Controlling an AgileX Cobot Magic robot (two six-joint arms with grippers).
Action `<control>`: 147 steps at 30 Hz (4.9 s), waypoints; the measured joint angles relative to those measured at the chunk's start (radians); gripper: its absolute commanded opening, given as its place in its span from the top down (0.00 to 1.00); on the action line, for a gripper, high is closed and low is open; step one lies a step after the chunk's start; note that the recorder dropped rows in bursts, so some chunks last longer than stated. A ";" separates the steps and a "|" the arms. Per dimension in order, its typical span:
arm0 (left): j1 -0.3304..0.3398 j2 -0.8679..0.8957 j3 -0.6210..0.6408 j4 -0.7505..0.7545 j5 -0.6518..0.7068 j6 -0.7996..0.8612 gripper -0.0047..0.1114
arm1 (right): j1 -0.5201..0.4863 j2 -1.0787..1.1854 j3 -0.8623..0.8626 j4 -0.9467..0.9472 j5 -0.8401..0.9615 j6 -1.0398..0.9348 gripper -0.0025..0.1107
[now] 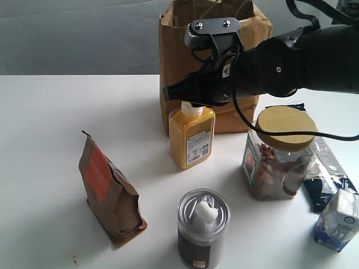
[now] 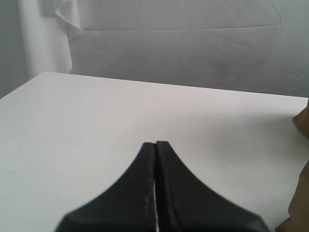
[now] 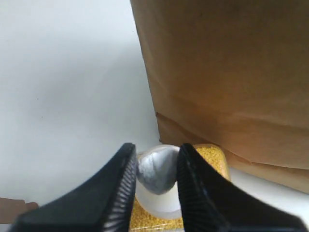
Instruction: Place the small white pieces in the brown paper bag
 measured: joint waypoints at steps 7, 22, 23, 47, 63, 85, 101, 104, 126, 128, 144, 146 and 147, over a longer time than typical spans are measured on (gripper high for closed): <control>0.000 0.000 0.000 0.000 0.000 0.000 0.96 | 0.000 0.000 0.000 0.000 0.000 0.000 0.98; 0.000 0.000 0.000 0.000 0.000 0.000 0.96 | 0.002 -0.125 0.000 0.000 0.004 0.000 0.98; 0.000 0.000 0.000 0.000 0.000 0.000 0.96 | 0.002 -0.146 0.000 0.000 0.004 0.000 0.98; 0.000 0.000 0.000 0.000 0.000 0.002 0.96 | -0.050 -0.070 -0.259 -0.083 -0.225 -0.006 0.98; 0.000 0.000 0.000 0.000 0.000 0.002 0.96 | -0.062 0.158 -0.453 -0.169 -0.102 -0.006 0.53; 0.000 0.000 0.000 0.000 0.000 0.002 0.96 | -0.001 -0.053 -0.420 -0.278 -0.040 -0.006 0.98; 0.000 0.000 0.000 0.000 0.000 0.002 0.96 | 0.136 -0.369 0.025 -0.273 0.039 0.078 0.98; 0.000 0.000 0.000 0.000 0.000 0.002 0.96 | 0.143 -0.419 0.096 -0.235 0.068 0.080 0.98; 0.000 0.000 0.000 0.000 0.000 0.002 0.96 | 0.327 -0.600 0.381 -0.010 0.282 0.150 0.52; 0.000 0.000 0.000 0.000 0.000 0.002 0.96 | 0.338 -0.611 0.383 0.008 0.329 0.160 0.52; 0.000 0.000 0.000 0.000 0.000 0.002 0.96 | 0.338 -0.509 0.452 0.030 0.276 0.164 0.52; 0.000 0.000 0.000 0.000 0.000 0.002 0.96 | 0.338 -0.478 0.452 0.020 0.266 0.162 0.52; 0.000 0.000 0.000 0.000 0.000 0.002 0.96 | 0.338 -0.452 0.452 0.008 0.253 0.162 0.52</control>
